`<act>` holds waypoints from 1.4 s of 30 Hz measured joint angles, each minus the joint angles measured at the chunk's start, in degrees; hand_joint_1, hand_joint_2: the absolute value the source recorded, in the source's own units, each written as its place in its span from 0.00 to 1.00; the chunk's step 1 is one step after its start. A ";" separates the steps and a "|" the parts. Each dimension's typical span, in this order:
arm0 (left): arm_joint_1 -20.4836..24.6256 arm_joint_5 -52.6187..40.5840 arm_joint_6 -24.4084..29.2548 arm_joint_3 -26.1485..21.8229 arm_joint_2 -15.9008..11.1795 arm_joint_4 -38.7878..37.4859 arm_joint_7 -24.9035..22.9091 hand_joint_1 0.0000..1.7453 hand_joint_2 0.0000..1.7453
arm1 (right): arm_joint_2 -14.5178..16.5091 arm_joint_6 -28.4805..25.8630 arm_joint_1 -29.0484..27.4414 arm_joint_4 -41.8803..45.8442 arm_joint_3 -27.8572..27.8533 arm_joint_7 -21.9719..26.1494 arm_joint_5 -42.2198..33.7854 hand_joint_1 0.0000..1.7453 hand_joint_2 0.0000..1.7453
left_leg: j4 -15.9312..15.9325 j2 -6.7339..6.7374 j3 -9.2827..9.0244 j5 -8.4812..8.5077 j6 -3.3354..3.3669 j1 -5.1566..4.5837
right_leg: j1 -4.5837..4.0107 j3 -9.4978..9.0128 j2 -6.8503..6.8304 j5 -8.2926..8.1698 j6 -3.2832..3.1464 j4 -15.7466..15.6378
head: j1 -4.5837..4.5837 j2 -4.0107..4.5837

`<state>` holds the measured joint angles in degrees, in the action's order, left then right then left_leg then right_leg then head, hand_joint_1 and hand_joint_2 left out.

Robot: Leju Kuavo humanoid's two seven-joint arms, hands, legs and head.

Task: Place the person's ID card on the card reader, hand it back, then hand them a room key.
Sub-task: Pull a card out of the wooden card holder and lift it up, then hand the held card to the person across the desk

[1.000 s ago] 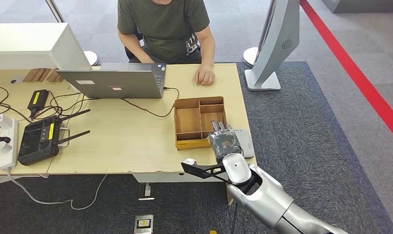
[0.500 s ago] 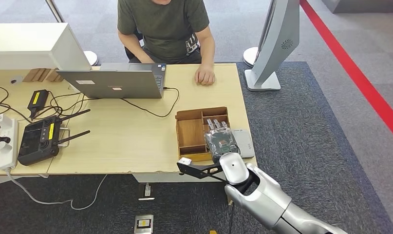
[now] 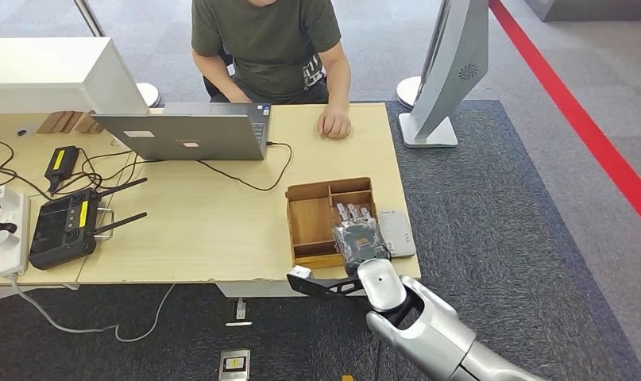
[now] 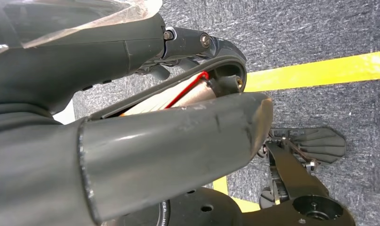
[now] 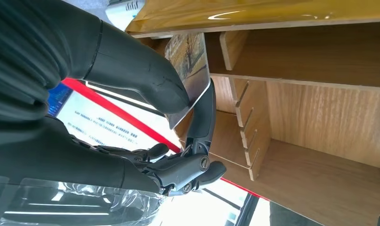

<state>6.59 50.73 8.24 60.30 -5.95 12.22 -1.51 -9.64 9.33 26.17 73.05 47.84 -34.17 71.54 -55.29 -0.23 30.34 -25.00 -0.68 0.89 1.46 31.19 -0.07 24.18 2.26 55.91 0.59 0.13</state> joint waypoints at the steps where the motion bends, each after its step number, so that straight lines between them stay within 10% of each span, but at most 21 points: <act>1: 0.00 -0.01 0.00 0.00 0.00 0.00 0.04 0.00 0.00 | -0.04 -0.02 -0.14 0.29 -0.03 -0.02 0.36 1.00 1.00 | 0.00 0.00 0.00 0.00 0.00 0.00 | 0.00 0.00 0.00 0.00 0.00 0.00 | 0.00 0.01; 42: 0.12 -3.46 -1.18 0.36 0.00 0.00 1.53 0.00 0.00 | -0.33 -1.49 9.33 10.05 -1.04 6.76 11.53 1.00 1.00 | 0.00 -0.01 0.02 0.01 0.00 0.00 | 0.00 -0.01 0.00 -0.01 0.00 0.03 | -0.01 0.00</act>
<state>6.71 47.27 7.06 60.66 -5.95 12.22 0.02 -9.97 7.85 35.50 83.10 46.81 -27.41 83.07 -55.29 -0.23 30.36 -24.99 -0.68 0.90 1.46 31.18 -0.07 24.16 2.26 55.94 0.58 0.13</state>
